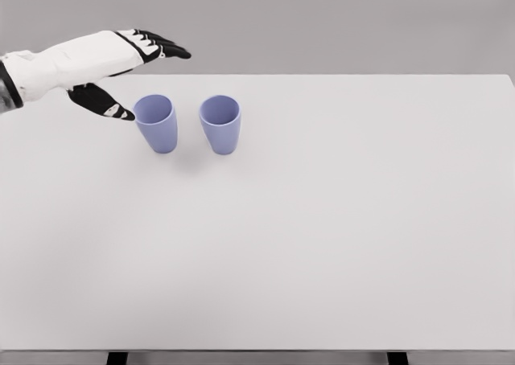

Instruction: Place the right cup on the left cup with left arm

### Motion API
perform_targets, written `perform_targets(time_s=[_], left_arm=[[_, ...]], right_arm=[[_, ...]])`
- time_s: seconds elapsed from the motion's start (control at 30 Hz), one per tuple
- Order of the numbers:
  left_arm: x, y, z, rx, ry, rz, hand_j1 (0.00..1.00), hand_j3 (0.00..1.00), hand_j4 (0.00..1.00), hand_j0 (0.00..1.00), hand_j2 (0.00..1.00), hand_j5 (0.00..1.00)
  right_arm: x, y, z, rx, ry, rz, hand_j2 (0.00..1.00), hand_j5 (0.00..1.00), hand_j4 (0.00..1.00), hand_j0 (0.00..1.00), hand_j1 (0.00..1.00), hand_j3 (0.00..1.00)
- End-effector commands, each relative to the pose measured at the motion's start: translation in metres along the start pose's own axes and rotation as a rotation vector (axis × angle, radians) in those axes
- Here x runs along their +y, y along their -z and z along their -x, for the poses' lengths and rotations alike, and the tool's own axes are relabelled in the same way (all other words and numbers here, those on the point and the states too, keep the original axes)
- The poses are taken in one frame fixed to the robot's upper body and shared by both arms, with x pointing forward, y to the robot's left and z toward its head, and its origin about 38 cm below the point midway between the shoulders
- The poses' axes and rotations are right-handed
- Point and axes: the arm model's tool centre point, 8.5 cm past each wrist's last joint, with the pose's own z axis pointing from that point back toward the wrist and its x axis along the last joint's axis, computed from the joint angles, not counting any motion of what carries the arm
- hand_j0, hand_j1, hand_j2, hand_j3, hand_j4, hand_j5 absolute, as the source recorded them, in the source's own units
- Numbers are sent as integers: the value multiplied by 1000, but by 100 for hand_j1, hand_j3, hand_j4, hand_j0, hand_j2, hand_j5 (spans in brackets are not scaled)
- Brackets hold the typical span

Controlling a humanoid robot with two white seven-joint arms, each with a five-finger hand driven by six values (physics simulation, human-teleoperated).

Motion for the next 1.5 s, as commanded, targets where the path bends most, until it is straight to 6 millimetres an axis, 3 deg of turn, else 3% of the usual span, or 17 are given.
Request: perform_targets(time_s=[0.0, 0.2, 0.33, 0.47, 0.57, 0.73, 0.8, 1.13, 1.2, 1.47], left_arm=[[-30, 23, -7, -8, -5, 86, 100, 100, 100, 100, 100, 100], [-7, 53, -32, -103, 49, 125, 100, 100, 100, 100, 100, 100], [-5, 86, -10, 7, -49, 152, 100, 100, 100, 100, 100, 100], [-6, 101, -3, 88, -124, 149, 100, 100, 100, 100, 100, 100], [-7, 105, -4, 101, -130, 150, 100, 100, 100, 100, 100, 100], [-18, 125, -22, 52, -106, 245, 100, 100, 100, 100, 100, 100], [-24, 128, -17, 53, -143, 283, 100, 100, 100, 100, 100, 100], [-17, 138, -27, 30, -130, 433, 100, 100, 100, 100, 100, 100], [-23, 138, -14, 73, -145, 447, 100, 100, 100, 100, 100, 100], [-25, 137, -7, 103, -140, 452, 100, 100, 100, 100, 100, 100]], right_arm=[[0, 0, 0, 0, 0, 0, 100, 100, 100, 100, 100, 100], [0, 0, 0, 0, 1, 0, 100, 100, 100, 100, 100, 100], [0, 0, 0, 0, 1, 0, 100, 100, 100, 100, 100, 100], [0, 0, 0, 0, 1, 0, 100, 100, 100, 100, 100, 100], [0, 0, 0, 0, 0, 0, 100, 100, 100, 100, 100, 100], [0, 0, 0, 0, 1, 1, 100, 100, 100, 100, 100, 100], [0, 0, 0, 0, 0, 0, 100, 100, 100, 100, 100, 100], [0, 0, 0, 0, 0, 0, 100, 100, 100, 100, 100, 100], [0, 0, 0, 0, 0, 0, 100, 100, 100, 100, 100, 100], [0, 0, 0, 0, 1, 0, 100, 100, 100, 100, 100, 100]])
